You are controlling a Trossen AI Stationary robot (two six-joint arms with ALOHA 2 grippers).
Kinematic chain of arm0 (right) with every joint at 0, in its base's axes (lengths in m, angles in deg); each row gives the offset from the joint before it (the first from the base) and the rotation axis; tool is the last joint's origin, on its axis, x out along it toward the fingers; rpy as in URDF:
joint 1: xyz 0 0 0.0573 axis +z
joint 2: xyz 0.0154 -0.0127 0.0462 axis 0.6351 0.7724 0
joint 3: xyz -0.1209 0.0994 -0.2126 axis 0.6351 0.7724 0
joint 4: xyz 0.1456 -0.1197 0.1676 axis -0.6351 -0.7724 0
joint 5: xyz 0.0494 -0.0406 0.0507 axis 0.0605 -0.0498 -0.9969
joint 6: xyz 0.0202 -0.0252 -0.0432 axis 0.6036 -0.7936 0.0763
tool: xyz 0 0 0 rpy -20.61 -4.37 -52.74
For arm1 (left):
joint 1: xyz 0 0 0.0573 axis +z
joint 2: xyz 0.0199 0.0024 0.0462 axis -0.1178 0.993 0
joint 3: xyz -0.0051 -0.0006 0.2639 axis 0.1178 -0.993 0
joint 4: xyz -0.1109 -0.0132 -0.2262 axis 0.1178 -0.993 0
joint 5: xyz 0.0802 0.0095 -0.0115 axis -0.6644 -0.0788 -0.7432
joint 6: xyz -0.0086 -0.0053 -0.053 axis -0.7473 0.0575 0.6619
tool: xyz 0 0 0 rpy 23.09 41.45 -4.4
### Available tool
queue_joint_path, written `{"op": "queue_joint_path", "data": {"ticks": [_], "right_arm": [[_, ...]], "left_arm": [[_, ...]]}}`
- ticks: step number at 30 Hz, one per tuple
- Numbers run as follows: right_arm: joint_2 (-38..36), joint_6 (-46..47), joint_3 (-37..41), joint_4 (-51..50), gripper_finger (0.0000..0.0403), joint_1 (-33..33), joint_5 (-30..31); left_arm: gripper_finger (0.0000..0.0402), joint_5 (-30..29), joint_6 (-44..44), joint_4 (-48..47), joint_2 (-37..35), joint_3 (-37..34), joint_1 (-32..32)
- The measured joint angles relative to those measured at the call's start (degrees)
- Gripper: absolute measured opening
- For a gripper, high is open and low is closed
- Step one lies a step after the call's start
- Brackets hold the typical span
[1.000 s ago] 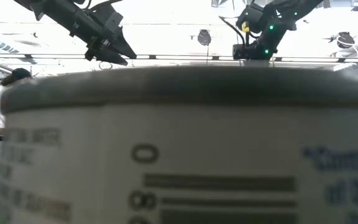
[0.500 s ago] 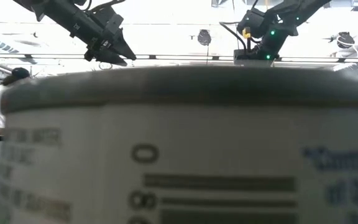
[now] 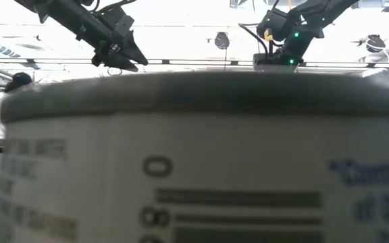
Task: Stack canned seafood by type on shelf
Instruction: Stack the green tuna can on top of the other green tuna can on the shelf
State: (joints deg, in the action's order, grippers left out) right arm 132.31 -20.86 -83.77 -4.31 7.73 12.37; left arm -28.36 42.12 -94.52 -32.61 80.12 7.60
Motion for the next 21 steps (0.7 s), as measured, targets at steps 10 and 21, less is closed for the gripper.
{"op": "queue_joint_path", "data": {"ticks": [10, 21], "right_arm": [[-0.46, 1.26, -0.3, -0.69, 0.0205, 0.32, 0.26], [-1.24, 1.33, -0.64, -1.95, 0.0206, 2.23, 0.19]], "left_arm": [[0.0263, 0.0, -0.33, -0.01, 0.0, 0.02, -0.02], [0.0263, 0.0, -0.34, -0.03, 0.0, 0.02, -0.02]]}}
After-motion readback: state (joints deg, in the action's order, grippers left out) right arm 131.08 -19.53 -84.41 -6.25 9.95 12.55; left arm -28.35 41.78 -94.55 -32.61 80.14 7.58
